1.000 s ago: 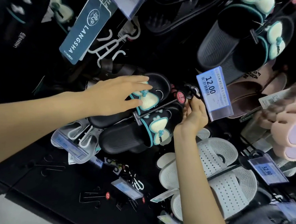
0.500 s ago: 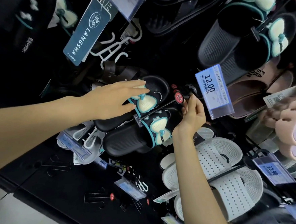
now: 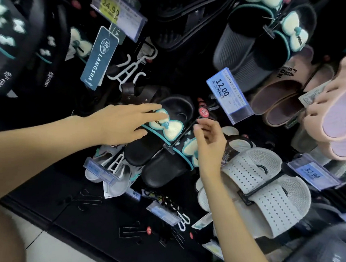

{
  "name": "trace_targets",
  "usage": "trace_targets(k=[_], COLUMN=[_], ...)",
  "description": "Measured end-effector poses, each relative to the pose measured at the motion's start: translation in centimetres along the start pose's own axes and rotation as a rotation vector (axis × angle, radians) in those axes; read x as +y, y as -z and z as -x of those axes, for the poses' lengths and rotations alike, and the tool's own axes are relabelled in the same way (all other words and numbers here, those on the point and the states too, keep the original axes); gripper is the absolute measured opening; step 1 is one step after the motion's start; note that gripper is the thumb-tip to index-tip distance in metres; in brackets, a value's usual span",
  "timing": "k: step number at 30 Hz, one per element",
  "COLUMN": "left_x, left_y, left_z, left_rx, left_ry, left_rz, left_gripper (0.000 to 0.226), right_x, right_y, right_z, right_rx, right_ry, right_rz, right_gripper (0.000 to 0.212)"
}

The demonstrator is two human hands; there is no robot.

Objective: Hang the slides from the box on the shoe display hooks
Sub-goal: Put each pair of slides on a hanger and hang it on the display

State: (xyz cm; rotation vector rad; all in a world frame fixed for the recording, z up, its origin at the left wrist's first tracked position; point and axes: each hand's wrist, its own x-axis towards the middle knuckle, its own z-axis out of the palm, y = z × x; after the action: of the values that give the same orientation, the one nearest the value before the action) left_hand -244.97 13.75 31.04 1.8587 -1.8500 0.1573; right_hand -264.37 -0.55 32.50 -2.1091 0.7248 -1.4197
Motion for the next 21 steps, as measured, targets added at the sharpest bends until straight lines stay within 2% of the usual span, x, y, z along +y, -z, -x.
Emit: trace_targets(k=[5, 12, 19, 21], left_x=[-2.2, -6.2, -10.7, -11.7], left_y=[1.0, 3.5, 6.4, 7.0], left_z=[2.6, 8.1, 14.6, 16.1], left_rx=[-0.059, -0.125, -0.191, -0.208], left_ry=[0.028, 0.158, 0.342, 0.39], left_rz=[-0.101, -0.238, -0.321, -0.334], left_gripper=[0.058, 0.049, 0.04, 0.039], right_x=[-1.6, -3.9, -5.1, -6.1], right_y=[-1.8, -5.9, -8.5, -9.3], right_z=[0.9, 1.4, 0.5, 0.3], right_rx=[-0.162, -0.221, -0.159, -0.202], right_ry=[0.134, 0.331, 0.378, 0.411], right_rz=[0.268, 0.798, 0.943, 0.928], right_gripper=[0.017, 0.021, 0.014, 0.012])
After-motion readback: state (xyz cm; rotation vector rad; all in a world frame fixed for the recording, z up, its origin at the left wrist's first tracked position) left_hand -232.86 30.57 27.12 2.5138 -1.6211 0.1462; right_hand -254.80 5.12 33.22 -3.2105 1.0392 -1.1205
